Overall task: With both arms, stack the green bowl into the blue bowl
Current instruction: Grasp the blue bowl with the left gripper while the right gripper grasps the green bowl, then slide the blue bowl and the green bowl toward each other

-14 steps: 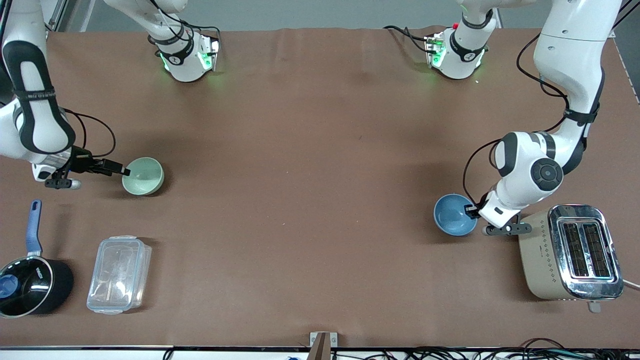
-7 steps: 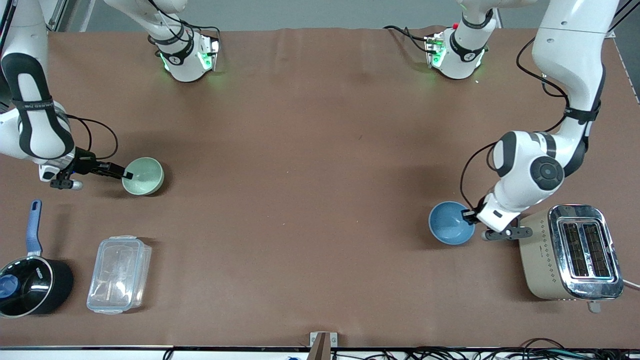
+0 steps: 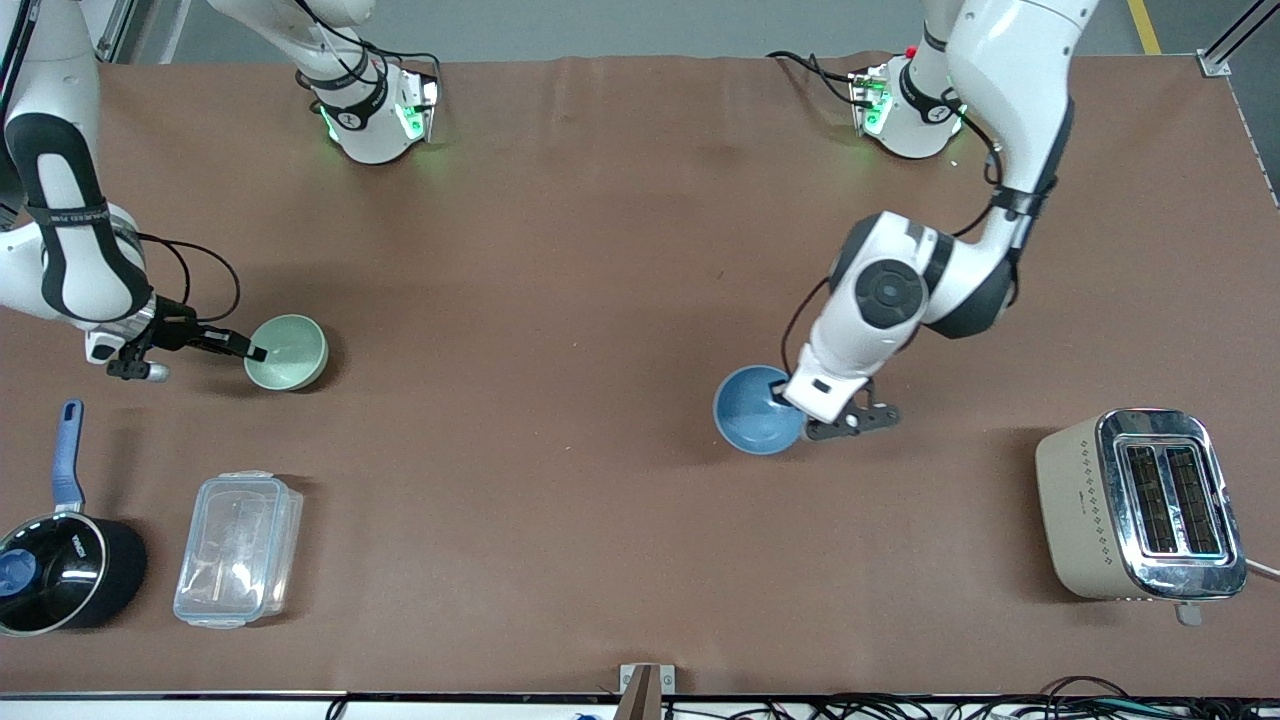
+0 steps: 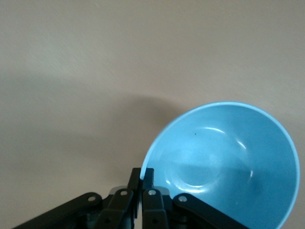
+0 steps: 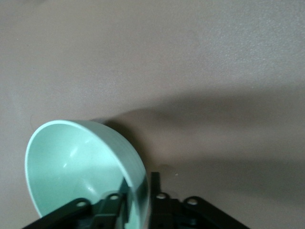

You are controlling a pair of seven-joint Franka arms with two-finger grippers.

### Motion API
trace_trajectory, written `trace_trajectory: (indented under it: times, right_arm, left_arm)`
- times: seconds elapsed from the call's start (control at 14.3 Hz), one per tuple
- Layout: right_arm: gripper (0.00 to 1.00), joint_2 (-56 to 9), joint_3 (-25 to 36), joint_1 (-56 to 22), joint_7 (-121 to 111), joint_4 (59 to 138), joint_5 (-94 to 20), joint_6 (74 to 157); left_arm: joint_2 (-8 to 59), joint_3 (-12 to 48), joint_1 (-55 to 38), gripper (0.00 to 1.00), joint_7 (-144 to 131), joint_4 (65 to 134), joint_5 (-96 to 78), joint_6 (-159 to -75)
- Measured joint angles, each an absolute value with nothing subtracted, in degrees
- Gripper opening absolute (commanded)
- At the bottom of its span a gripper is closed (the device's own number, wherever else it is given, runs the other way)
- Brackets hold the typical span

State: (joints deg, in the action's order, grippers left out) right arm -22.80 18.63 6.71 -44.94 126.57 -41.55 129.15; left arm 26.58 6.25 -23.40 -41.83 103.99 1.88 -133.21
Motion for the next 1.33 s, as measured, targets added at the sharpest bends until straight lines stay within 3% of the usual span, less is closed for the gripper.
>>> trace_trajectory:
  times: [0.49,0.84,1.33]
  right_arm:
    - [0.02,-22.49,18.25,6.41,-45.05,125.51,-41.63,129.08]
    - [0.01,-19.29,16.94,4.86,-42.58,124.77,-39.12,129.04]
    - [0.02,-11.37,4.18,4.44,-13.41,124.03,-25.11,128.99]
  left_arm:
    - [28.54,6.22,-29.03,0.0,-50.51,103.19,1.88,-133.62]
    - [31.52,6.21,-32.07,0.0,-55.72,102.82,1.88,-138.89]
    - [34.82,6.11,-32.97,0.0,-58.68,97.07,1.88,-139.49]
